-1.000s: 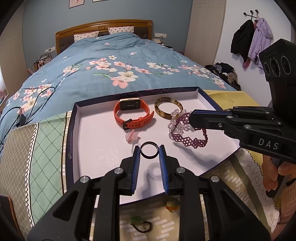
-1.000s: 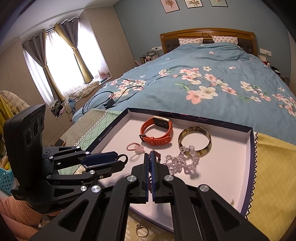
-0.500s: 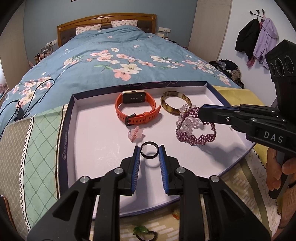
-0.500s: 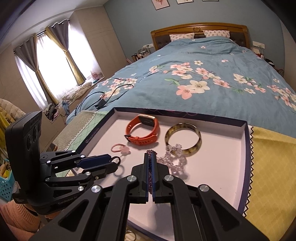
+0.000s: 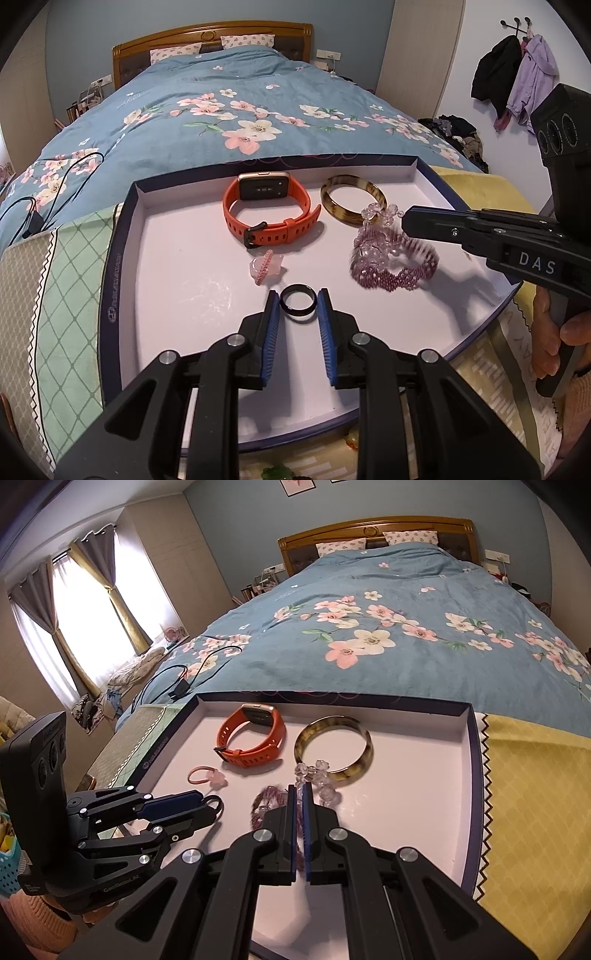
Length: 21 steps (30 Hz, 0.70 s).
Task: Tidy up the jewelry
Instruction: 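Open both tools to drop the ring and necklace into the lid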
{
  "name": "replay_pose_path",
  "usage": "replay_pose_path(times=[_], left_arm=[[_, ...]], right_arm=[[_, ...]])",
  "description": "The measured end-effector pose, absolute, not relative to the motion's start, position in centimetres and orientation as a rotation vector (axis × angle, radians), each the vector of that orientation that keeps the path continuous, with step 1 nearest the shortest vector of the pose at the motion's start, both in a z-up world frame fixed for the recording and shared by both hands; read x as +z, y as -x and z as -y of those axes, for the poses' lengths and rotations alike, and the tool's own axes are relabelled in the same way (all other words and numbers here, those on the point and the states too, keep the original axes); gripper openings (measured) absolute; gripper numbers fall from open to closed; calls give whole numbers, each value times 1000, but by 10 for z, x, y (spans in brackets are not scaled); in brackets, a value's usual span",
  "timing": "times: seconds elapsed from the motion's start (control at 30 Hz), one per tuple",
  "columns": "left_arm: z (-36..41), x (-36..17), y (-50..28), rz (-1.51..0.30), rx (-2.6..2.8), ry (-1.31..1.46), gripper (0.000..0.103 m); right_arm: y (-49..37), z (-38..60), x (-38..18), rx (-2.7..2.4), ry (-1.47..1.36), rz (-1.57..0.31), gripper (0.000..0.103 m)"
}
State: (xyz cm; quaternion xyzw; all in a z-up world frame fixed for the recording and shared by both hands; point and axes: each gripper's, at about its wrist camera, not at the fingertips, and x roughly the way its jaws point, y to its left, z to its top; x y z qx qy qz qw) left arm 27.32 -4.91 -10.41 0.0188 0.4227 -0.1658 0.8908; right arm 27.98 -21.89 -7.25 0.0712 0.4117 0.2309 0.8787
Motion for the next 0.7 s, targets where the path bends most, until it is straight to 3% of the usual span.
replay_pose_path(times=[0.27,0.47,0.6,0.7], left_arm=[[47,-100,-268,-857,-350,-25,31],[43,-85,-257,-807,-334,-37,37],[41,-72,-245,-773,-329,-48,53],[40,-65,-234,-748,-329,-69,53]], right_arm=[[-279,222,-73,464,-149,-857,7],[-270,224,-66,459,-139,-838,18],[-260,225,-59,461,-129,-819,32],[-251,227,-54,470,-131,-805,33]])
